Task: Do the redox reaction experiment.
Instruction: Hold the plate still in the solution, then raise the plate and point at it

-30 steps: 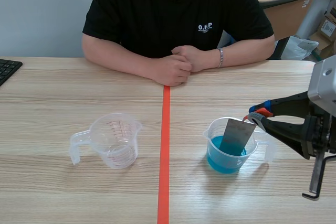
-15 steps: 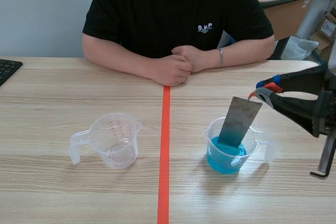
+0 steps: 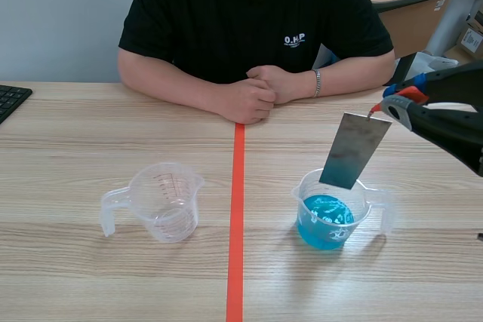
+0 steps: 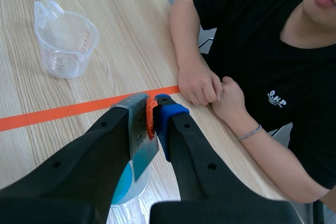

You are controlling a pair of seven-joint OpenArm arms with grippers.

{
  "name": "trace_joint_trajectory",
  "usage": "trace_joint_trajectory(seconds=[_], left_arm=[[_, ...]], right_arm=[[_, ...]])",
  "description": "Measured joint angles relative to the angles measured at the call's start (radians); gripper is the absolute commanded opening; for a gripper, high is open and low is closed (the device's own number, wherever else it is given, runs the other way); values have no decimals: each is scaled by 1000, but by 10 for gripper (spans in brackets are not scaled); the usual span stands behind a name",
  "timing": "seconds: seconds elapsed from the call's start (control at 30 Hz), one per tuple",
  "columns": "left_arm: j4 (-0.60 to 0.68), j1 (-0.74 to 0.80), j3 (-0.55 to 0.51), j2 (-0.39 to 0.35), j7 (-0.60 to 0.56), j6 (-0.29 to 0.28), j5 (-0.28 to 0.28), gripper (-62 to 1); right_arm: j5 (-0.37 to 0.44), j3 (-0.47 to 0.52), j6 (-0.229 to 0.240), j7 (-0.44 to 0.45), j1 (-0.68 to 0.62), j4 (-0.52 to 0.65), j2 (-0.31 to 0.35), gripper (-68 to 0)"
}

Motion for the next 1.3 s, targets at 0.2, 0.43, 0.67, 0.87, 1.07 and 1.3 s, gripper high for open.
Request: trace_joint_trajectory(seconds=[0.2,0.43,0.67,0.87,1.07,1.3], left_arm=[[0,0,0,0,0,0,0,-560],[0,0,0,0,0,0,0,-560],[0,0,0,0,0,0,0,-560],[0,0,0,0,0,0,0,-560],[0,0,0,0,0,0,0,-560],[0,0,0,0,0,0,0,-560]], right_arm=[[47,39,0,-37,-35,52,3,-660],[90,86,0,-65,-83,115,3,-660],[174,119,0,-144,-97,163,3,-660],[229,135,0,-225,-97,190,3,-660],[300,137,0,-320,-97,228,3,-660],[373,152,0,-406,-97,256,3,-660]])
